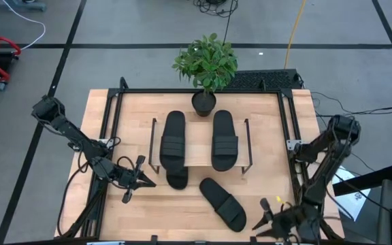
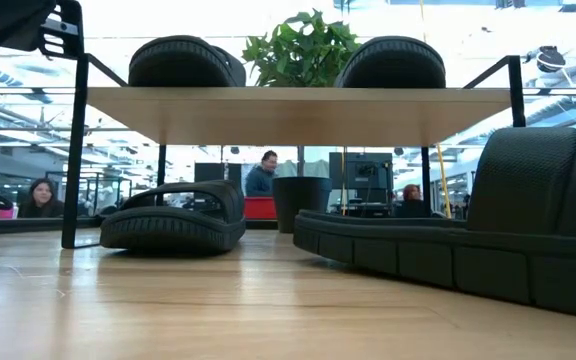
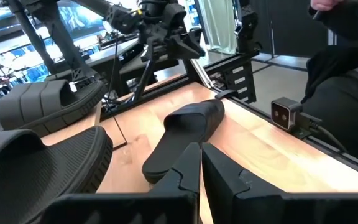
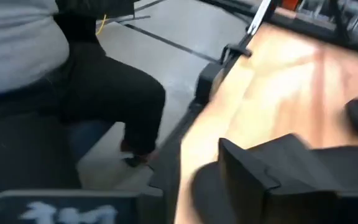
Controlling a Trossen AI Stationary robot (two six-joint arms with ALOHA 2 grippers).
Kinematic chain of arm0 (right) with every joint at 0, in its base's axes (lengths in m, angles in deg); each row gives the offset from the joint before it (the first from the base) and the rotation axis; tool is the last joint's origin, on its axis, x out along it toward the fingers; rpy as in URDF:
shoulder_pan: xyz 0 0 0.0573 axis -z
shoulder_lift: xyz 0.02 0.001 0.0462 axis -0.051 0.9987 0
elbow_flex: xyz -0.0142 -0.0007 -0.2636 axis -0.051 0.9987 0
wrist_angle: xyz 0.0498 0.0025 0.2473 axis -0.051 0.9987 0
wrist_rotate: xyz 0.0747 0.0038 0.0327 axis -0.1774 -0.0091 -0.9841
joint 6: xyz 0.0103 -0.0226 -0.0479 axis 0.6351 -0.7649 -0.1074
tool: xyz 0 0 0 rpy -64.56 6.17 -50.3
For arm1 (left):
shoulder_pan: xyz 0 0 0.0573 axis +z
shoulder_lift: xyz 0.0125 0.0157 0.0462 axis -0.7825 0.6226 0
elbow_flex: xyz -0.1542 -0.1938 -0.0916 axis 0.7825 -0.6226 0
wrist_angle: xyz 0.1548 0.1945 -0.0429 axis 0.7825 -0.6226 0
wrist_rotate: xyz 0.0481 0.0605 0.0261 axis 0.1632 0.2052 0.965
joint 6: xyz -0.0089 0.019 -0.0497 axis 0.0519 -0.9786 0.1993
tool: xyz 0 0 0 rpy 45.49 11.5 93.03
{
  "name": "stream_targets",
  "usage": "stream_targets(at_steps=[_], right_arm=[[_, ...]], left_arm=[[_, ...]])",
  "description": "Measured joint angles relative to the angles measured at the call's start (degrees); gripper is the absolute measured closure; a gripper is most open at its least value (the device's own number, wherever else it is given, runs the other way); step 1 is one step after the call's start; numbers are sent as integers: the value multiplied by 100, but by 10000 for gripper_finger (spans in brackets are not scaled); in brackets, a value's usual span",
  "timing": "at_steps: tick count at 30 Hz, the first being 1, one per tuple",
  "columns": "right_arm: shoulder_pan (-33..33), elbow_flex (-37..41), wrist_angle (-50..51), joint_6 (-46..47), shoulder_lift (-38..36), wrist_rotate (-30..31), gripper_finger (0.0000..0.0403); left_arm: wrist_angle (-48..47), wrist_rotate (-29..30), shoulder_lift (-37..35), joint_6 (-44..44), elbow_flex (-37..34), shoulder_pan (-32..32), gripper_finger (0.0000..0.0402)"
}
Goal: Pick and place slides into the shelf
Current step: Put the black slide under the shelf
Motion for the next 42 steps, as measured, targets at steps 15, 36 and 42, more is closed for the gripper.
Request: stream_targets(at_steps=[15,36,42], right_arm=[[364,-156,-805,-698,1038,-103,200],[614,-470,-912,-2739,1701,1689,156],[614,-1112,307,-2722,2071,2233,100]], left_arm=[[222,-1,0,27,2,206,384],[386,-5,0,28,4,211,381],[362,-5,0,14,4,211,389]])
